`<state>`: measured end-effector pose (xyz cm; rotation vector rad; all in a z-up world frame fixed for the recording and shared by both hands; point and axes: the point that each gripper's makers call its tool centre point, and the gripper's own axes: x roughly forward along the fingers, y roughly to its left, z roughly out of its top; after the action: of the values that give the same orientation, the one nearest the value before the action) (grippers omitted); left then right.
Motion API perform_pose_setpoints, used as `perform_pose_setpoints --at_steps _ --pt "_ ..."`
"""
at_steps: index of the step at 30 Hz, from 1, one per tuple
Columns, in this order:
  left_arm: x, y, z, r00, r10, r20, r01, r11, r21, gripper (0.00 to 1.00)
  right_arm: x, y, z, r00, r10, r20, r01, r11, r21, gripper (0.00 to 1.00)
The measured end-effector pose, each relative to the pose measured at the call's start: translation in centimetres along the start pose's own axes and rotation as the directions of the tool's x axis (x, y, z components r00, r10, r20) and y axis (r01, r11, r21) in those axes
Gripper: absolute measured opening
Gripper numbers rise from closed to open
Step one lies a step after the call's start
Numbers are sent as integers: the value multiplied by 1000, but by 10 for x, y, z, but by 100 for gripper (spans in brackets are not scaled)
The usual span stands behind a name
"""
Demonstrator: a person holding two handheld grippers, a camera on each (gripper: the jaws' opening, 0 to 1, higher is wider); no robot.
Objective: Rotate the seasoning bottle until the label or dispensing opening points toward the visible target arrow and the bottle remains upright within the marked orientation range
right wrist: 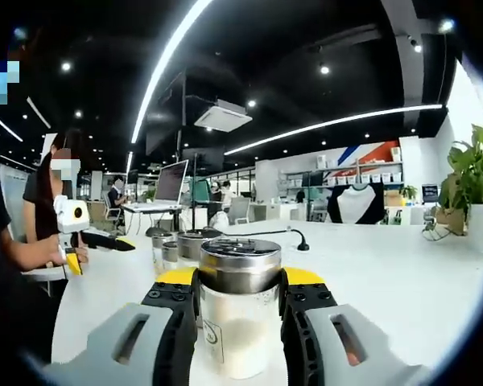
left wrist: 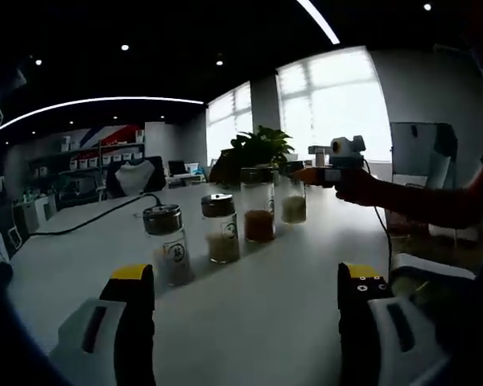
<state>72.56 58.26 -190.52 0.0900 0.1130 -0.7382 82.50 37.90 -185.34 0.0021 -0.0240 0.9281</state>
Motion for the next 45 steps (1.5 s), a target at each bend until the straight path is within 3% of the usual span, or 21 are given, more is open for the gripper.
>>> perform_pose_setpoints --at_steps 9,14,16,26,31,35,41,43,45 --pt "1 -2 0 1000 -4 -1 4 1000 2 100 8 -3 -6 998 63 -12 -63 996 -61 36" --pt "1 -2 0 1000 -3 -1 3 1000 3 100 10 -11 -8 998 70 1 -70 997 10 37" --pt "1 -2 0 1000 -3 -1 3 1000 1 100 10 -12 -7 998 69 13 -69 997 -20 37" --pt "0 1 0 1000 5 4 -5 1000 -1 100 9 -13 -6 997 75 28 -75 997 -7 37" --pt "1 2 -1 1000 8 2 -8 1000 -3 100 7 -15 1 999 42 29 -44 998 54 38" --pt "1 2 -2 1000 9 -4 -9 1000 0 100 0 -26 7 999 -42 29 41 997 59 52" --pt "1 6 -1 1000 26 3 -26 1000 -14 100 -25 -21 10 989 -144 19 144 990 -1 57" --pt "0 6 -1 1000 31 5 -31 999 -20 100 -32 -16 3 984 -176 -9 176 984 -18 61" --pt "0 7 -2 999 37 2 -37 999 -24 100 -40 -12 3 976 -217 4 217 975 -49 67"
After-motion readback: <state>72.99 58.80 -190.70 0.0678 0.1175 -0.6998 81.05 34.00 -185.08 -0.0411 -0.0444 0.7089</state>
